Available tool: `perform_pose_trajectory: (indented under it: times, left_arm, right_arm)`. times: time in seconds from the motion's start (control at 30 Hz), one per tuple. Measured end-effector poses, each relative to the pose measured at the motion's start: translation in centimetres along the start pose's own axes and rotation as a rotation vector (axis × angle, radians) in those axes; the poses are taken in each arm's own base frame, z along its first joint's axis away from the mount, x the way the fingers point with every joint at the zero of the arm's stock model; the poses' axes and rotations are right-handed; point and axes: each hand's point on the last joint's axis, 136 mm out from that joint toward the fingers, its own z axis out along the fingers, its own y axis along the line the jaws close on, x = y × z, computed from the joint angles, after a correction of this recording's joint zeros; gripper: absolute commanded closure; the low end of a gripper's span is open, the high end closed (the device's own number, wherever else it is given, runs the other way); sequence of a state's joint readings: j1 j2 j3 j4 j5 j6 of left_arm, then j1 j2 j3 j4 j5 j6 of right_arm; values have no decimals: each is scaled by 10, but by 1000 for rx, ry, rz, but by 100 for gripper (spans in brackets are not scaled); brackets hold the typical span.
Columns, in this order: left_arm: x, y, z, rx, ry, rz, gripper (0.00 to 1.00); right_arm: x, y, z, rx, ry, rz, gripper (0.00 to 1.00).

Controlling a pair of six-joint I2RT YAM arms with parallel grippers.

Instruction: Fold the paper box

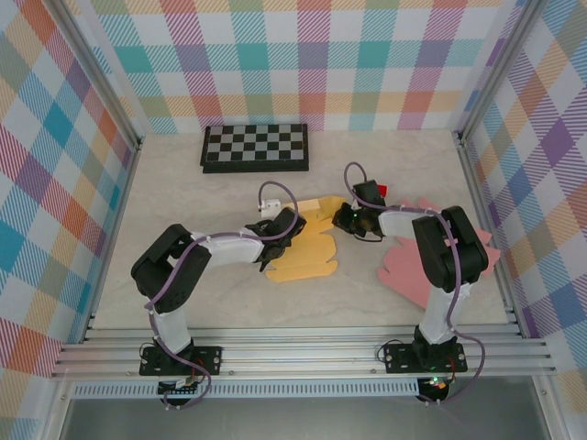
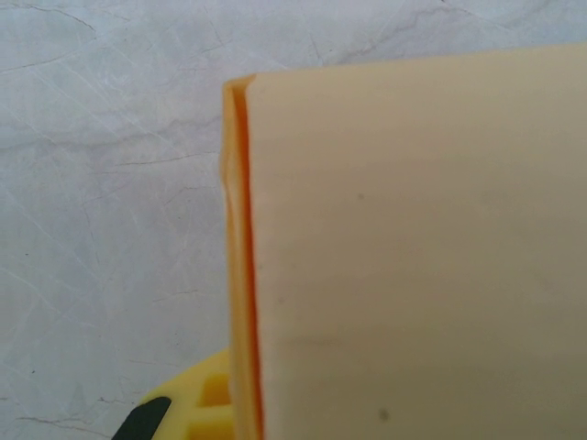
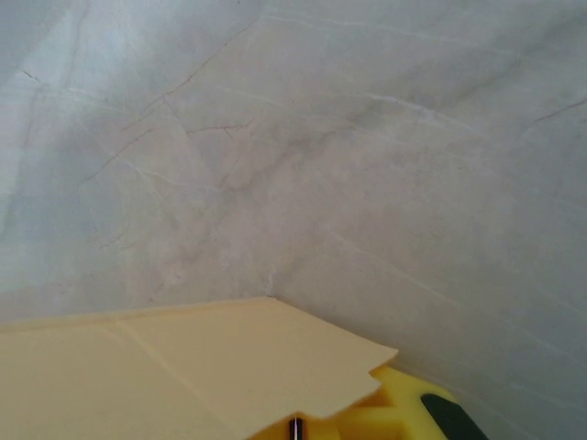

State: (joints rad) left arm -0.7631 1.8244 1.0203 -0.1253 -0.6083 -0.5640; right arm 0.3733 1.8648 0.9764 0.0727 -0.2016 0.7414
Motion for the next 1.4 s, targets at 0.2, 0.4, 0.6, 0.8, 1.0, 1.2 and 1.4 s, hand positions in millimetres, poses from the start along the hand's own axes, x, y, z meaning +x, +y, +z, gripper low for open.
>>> perform_pose_trajectory:
  times: [0.2,0.4,0.6,0.8,1.0,1.2,1.4]
  left_arm:
    - [-1,1,0,-13,3,-7,100]
    - [-1,-2,1,-6,10,-15,100]
    - [-1,-2,1,-4,12,-27,100]
    - [0,-3,1,-2,14,-39,100]
    - [0,-2,1,-2,15,-44,100]
    - [0,-2,1,-6,14,-44,100]
    - [0,-2,1,-6,14,-43,100]
  right_arm:
    - [2,22,-2,-77,8,34,90]
    - [24,47,-1,-117,46,3,90]
    - [34,53,2,-116,59,3,92]
    - [41,35,15,-48,70,38,92]
    - [41,34,20,-12,72,49,91]
    - [40,34,21,23,60,55,90]
    - [41,37,9,29,62,8,82]
